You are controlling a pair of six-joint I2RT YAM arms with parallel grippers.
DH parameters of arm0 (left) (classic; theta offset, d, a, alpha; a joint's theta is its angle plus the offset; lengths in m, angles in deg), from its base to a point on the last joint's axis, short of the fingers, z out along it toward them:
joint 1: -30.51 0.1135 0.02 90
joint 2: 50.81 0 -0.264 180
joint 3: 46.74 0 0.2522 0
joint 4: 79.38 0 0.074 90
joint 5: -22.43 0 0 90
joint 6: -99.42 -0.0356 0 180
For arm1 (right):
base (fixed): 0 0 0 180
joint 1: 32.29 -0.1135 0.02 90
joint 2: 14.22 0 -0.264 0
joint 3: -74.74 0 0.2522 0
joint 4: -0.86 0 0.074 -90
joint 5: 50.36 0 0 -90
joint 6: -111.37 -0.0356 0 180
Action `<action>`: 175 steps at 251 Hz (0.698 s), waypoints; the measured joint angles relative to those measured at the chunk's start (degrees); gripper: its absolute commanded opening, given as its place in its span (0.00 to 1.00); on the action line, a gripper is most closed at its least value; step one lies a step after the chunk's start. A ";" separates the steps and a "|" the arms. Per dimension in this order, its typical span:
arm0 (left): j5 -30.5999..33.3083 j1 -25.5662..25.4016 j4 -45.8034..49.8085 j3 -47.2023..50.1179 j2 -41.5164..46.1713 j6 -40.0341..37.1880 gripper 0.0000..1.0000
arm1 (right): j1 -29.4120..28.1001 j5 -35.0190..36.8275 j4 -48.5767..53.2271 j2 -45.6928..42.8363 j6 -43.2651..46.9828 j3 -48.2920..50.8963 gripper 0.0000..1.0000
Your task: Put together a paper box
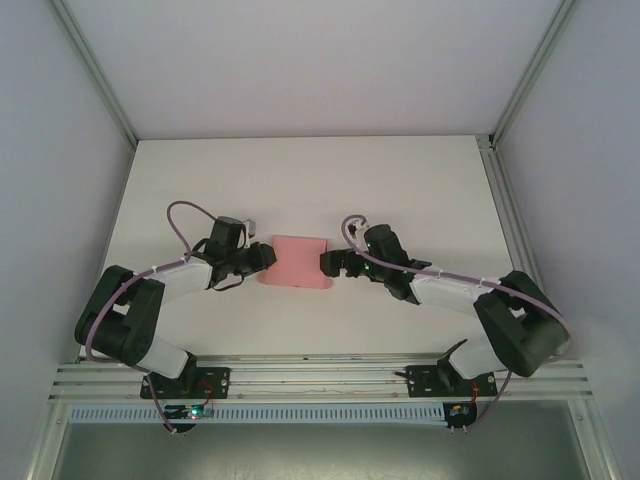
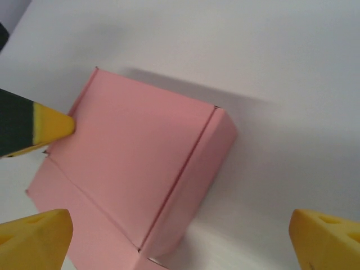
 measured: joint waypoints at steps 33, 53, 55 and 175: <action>-3.26 0.70 -1.86 1.22 0.00 0.63 0.20 | 2.21 -7.13 -0.02 4.90 -4.24 -2.47 0.98; -4.87 1.09 -2.69 1.84 0.00 1.01 0.19 | 3.54 -10.32 -0.24 7.58 -6.16 -3.48 0.98; -4.96 1.14 -2.78 1.90 0.00 1.05 0.19 | 3.69 -10.62 -0.26 7.91 -6.43 -3.58 0.98; -12.11 5.75 -7.76 5.97 1.09 3.61 0.06 | 5.84 -19.58 1.07 12.35 -8.81 -7.19 0.98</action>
